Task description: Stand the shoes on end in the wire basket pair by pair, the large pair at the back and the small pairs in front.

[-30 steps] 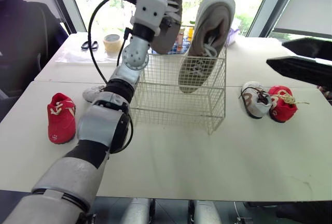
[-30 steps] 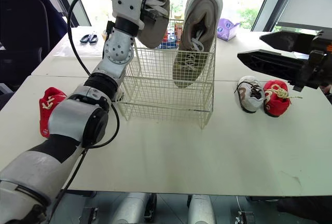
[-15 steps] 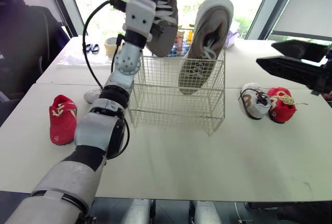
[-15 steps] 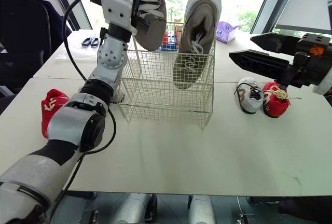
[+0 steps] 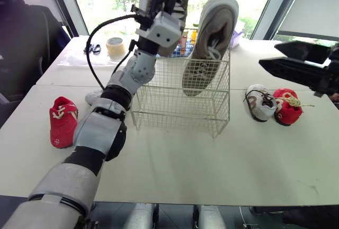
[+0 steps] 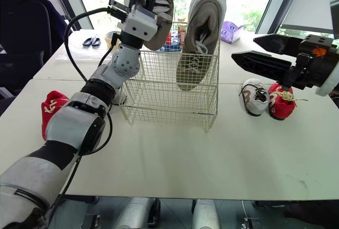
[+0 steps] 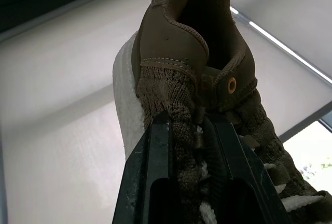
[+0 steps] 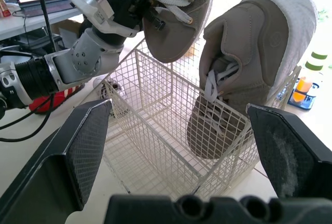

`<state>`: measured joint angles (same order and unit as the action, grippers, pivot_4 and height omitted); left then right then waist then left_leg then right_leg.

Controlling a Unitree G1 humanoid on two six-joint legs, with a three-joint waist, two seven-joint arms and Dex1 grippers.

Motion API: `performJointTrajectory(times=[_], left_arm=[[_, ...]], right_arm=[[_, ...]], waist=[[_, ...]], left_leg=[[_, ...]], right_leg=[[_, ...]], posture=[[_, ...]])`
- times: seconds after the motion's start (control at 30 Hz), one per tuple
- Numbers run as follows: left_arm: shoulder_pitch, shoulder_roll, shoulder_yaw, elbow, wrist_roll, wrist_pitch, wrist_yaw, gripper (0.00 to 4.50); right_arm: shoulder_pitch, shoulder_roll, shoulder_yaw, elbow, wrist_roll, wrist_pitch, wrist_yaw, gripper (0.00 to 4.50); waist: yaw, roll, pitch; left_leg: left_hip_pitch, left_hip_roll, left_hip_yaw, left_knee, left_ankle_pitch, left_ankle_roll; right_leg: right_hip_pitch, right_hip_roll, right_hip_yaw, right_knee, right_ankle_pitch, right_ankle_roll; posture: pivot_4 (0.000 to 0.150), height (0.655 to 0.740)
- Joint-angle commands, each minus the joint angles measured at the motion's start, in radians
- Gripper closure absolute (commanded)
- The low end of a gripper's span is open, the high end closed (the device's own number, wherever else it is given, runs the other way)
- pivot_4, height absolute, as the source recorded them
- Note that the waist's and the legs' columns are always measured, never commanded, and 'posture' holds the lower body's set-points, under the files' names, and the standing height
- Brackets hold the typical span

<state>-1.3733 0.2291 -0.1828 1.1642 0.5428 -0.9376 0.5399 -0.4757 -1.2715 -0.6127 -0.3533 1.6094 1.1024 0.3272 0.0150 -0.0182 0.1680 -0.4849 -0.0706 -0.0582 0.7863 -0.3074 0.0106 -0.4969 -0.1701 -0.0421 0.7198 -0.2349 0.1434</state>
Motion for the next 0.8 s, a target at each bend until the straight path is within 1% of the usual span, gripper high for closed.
performJointTrajectory(times=[0.03,0.13,0.33,0.4,0.57,0.63,0.8], left_arm=[[-0.059,0.009,-0.001,-0.017,0.000,-0.005,0.040,4.25],[-0.059,-0.003,0.006,0.018,-0.019,0.008,0.025,4.25],[0.004,-0.057,0.061,0.111,-0.139,0.104,-0.173,4.25],[0.019,-0.077,0.122,0.119,-0.233,0.142,-0.291,4.25],[0.027,-0.096,0.185,0.087,-0.356,0.155,-0.526,4.25],[0.037,-0.111,0.218,0.062,-0.431,0.171,-0.654,4.25],[0.083,-0.116,0.244,-0.019,-0.541,0.224,-0.864,4.25]], right_arm=[[0.002,-0.012,-0.054,-0.024,0.039,-0.019,-0.023,0.00],[0.010,-0.010,-0.055,-0.029,0.042,-0.023,-0.033,0.00],[0.020,-0.013,-0.057,-0.041,0.048,-0.027,-0.044,0.00],[0.026,-0.013,-0.061,-0.043,0.047,-0.026,-0.047,0.00],[0.027,-0.006,-0.054,-0.044,0.040,-0.035,-0.047,0.00],[0.029,0.005,-0.047,-0.048,0.030,-0.043,-0.045,0.00],[0.034,0.034,-0.030,-0.052,0.002,-0.075,-0.034,0.00]], waist=[[0.000,0.000,0.000],[0.001,0.000,0.000],[0.007,0.000,0.000],[0.014,0.001,0.000],[0.030,0.001,-0.001],[0.031,0.001,-0.001],[0.040,0.000,-0.001]], left_leg=[[-0.001,0.000,0.000,0.000,0.000,0.000],[-0.003,0.000,0.000,0.001,0.000,0.000],[-0.002,-0.001,0.000,0.002,0.000,0.000],[0.001,-0.001,0.000,0.002,0.000,0.000],[0.004,0.000,0.000,0.002,0.000,0.000],[0.004,-0.001,-0.001,0.003,0.000,0.000],[0.004,-0.001,-0.001,0.004,0.000,0.001]], right_leg=[[0.000,0.000,0.000,0.000,0.000,0.000],[-0.001,0.000,0.000,0.000,0.000,0.000],[0.000,-0.001,0.000,0.000,0.001,0.001],[0.002,-0.001,0.000,0.000,0.001,0.001],[0.006,-0.001,0.000,-0.001,0.001,0.001],[0.007,-0.001,-0.001,-0.001,0.001,0.001],[0.008,-0.002,-0.001,-0.002,0.001,0.001]], posture=[[0.150,0.6563],[0.150,0.6563],[0.150,0.6563],[0.150,0.6563],[0.150,0.6563],[0.150,0.6563],[0.150,0.6563]])
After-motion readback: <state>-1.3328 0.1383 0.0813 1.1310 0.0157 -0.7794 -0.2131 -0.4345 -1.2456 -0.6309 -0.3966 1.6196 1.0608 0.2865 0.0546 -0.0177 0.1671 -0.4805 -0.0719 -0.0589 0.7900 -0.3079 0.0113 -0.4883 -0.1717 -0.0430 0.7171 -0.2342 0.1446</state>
